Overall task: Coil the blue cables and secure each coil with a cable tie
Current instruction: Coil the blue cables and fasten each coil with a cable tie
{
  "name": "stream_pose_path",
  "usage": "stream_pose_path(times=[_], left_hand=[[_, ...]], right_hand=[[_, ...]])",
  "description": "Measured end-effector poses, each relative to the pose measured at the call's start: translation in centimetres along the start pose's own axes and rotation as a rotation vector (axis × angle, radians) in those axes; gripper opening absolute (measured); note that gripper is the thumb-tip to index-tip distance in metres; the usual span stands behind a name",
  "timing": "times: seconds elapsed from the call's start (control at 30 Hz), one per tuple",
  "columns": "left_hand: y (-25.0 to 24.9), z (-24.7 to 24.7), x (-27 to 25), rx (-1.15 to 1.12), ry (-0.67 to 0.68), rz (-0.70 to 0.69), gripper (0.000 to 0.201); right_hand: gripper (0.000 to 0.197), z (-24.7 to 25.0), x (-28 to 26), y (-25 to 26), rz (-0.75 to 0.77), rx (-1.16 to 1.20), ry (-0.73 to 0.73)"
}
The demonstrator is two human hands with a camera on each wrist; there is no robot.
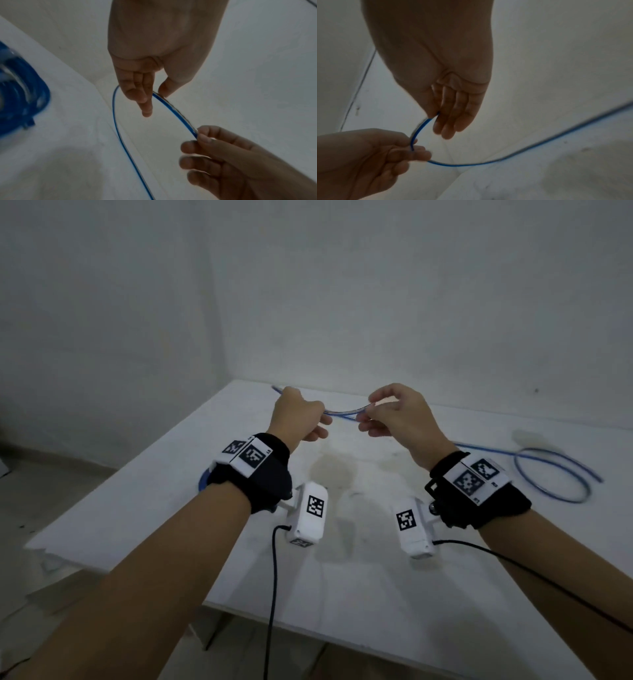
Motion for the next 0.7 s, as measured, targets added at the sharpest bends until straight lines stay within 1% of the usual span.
stream_pose_path(times=[0.03,0.07,0.1,0.13,0.23,0.27,0.37,0.4,0.47,0.57,0.63,0.7], left_hand=[[-0.3,-1.3,-0.6,-0.02,0.011,-0.017,0.035],[-0.6,-2.6,-1.2,-0.038,0.025,-0.037,0.024],[-0.8,-3.8,-2.0,-0.05,0.047,-0.053,0.016],[-0.9,-5.2,-2.6,-0.054,0.073,-0.069,0.012],[-1.2,-8.9,-4.7,-0.011,0.132,-0.143,0.013],[-1.3,-10.0,-5.4,-0.005,0.142,-0.172,0.015],[-1.2,-12.7,-7.3,-0.002,0.186,-0.212,0.016],[-1.0,-13.4,-7.8,0.002,0.21,-0.218,0.016],[-0.6,-14.9,-9.0,0.022,0.281,-0.226,0.018],[0.0,-16.3,-10.7,-0.022,0.352,-0.177,0.02],[0.7,-16.6,-11.1,-0.093,0.326,-0.114,0.024],[1.5,-16.2,-10.9,-0.132,0.253,-0.065,0.021]], right_hand=[[0.013,1.1,-0.6,-0.3,-0.035,0.087,-0.047],[0.019,2.0,-1.3,-0.6,-0.068,0.163,-0.08],[0.023,2.8,-1.9,-0.9,-0.097,0.227,-0.1],[0.023,3.5,-2.7,-1.1,-0.118,0.275,-0.107],[0.013,4.8,-4.6,-1.7,-0.146,0.29,-0.101],[0.012,5.4,-5.2,-2.0,-0.154,0.276,-0.128],[0.014,8.2,-6.6,-3.5,-0.19,0.264,-0.275],[0.016,9.2,-7.0,-4.0,-0.208,0.287,-0.301],[0.017,10.6,-7.9,-5.1,-0.24,0.371,-0.296],[0.014,11.8,-9.2,-6.1,-0.26,0.509,-0.253],[0.01,12.5,-9.9,-6.5,-0.248,0.574,-0.255],[0.008,13.3,-10.7,-6.7,-0.229,0.617,-0.298]])
Point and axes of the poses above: each hand's wrist, its own x-axis towards the middle knuckle, its own z-axis out of the back of the hand, y = z × x, the point moved 6 cm from there along x, towards the middle knuckle, and after that the axes turned 8 degrees about -x, right-handed, at the moved point
